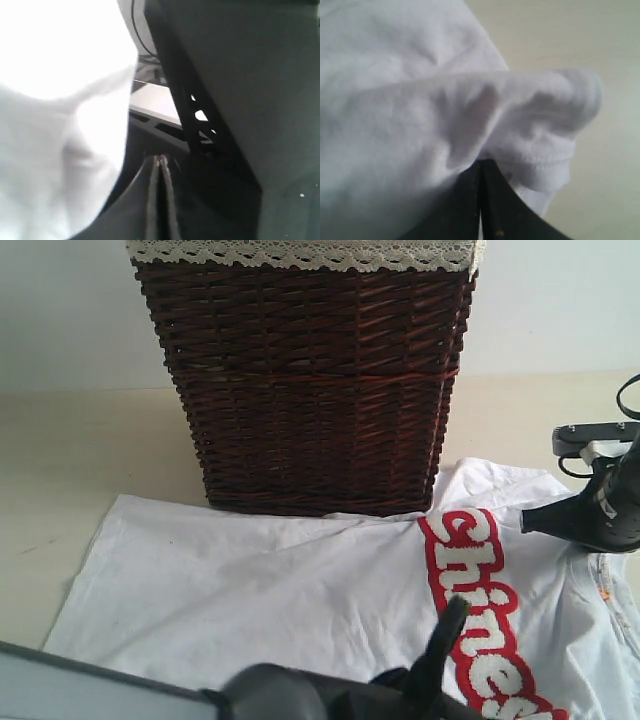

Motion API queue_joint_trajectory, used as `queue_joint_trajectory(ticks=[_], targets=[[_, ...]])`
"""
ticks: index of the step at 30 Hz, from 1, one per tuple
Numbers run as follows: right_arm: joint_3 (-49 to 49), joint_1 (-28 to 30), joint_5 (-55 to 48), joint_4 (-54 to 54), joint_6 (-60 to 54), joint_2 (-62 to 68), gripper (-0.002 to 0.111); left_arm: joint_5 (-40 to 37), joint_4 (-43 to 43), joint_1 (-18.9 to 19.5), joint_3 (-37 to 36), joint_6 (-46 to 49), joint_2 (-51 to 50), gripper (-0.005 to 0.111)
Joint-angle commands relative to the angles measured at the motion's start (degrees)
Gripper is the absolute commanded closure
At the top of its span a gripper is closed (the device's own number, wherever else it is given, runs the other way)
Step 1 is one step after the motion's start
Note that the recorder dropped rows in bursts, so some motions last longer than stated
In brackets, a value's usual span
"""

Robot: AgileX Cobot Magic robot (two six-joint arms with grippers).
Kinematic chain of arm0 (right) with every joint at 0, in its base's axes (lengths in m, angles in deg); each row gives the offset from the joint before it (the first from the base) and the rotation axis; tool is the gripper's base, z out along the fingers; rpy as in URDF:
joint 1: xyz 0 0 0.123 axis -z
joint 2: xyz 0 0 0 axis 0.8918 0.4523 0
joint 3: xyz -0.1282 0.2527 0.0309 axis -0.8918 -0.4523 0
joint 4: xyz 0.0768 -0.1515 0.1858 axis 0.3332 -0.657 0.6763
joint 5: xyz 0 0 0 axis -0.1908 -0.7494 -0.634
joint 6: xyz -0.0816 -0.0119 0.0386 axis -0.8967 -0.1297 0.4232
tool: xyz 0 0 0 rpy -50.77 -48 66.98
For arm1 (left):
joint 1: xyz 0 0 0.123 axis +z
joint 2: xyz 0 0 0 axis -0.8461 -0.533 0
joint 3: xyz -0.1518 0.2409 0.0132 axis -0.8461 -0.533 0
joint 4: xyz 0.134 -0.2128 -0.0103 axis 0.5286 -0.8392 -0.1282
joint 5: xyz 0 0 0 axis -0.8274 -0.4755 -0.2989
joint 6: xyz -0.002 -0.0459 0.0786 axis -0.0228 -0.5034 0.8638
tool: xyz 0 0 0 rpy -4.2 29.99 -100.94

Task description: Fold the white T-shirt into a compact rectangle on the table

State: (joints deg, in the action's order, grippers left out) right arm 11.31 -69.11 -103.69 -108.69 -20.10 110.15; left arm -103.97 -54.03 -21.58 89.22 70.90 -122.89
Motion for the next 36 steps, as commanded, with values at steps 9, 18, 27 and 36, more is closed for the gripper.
queue_joint_trajectory(ticks=[9,18,27,36], targets=[[0.03,0.03,4.31,16.48,-13.78,-8.83,0.108,-2.31,29.87,15.31,-7.82,-24.29,14.50,0.107],[0.03,0.03,-2.63,36.36,-38.33,-15.98,0.087,1.35,28.39,35.64,-14.91,-23.99,17.76,0.107],[0.03,0.03,-7.07,36.36,-38.21,-7.15,0.088,6.33,28.54,56.99,-21.38,-29.32,16.41,0.107],[0.03,0.03,-3.24,38.51,-38.21,-6.62,0.088,9.56,29.28,64.59,-21.82,-29.20,7.99,0.107]])
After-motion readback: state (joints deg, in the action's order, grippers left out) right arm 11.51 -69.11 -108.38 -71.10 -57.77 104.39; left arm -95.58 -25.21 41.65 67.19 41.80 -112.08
